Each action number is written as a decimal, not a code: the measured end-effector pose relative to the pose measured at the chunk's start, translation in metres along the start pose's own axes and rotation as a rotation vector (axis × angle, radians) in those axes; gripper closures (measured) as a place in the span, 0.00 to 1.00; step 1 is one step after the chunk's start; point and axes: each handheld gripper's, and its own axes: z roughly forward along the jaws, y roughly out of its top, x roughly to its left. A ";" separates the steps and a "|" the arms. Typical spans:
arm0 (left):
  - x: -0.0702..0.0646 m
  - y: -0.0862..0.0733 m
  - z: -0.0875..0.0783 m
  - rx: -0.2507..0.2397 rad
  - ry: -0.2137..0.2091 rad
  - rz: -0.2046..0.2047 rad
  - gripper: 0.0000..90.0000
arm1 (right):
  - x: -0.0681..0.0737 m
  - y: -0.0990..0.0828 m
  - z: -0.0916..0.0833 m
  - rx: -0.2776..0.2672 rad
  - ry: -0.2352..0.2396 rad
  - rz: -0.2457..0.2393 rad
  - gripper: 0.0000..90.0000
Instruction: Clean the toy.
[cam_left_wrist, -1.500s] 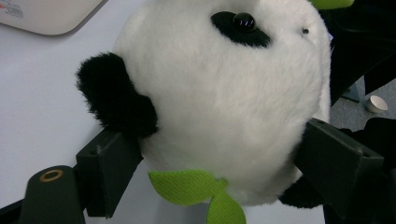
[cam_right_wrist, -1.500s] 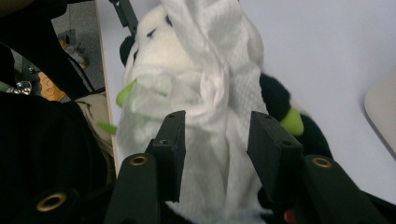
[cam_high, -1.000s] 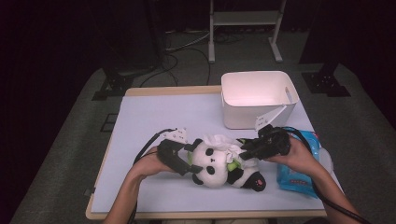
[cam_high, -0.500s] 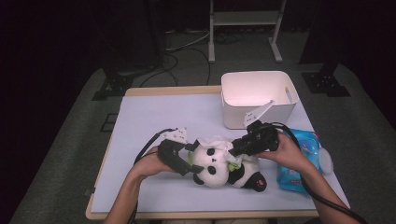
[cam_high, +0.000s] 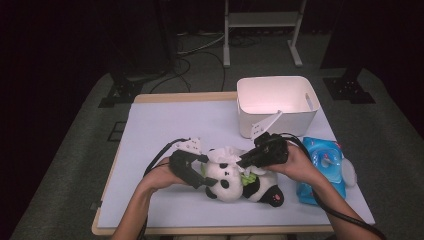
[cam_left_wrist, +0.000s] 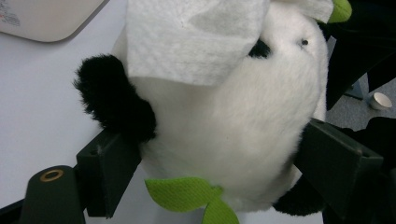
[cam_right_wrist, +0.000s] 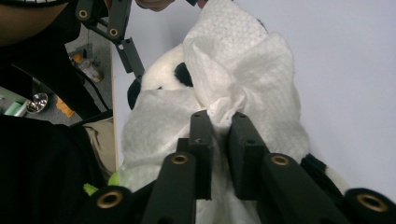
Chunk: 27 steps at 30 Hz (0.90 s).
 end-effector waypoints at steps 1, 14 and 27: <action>0.000 0.001 0.000 0.004 0.001 0.001 0.18 | 0.000 0.000 -0.001 0.001 0.002 -0.004 0.92; 0.001 0.002 0.001 0.001 0.005 -0.039 0.19 | 0.004 -0.023 -0.031 0.017 -0.030 0.012 0.92; -0.001 0.009 0.001 -0.012 0.013 -0.075 0.19 | 0.015 -0.049 -0.042 -0.018 0.000 0.045 0.92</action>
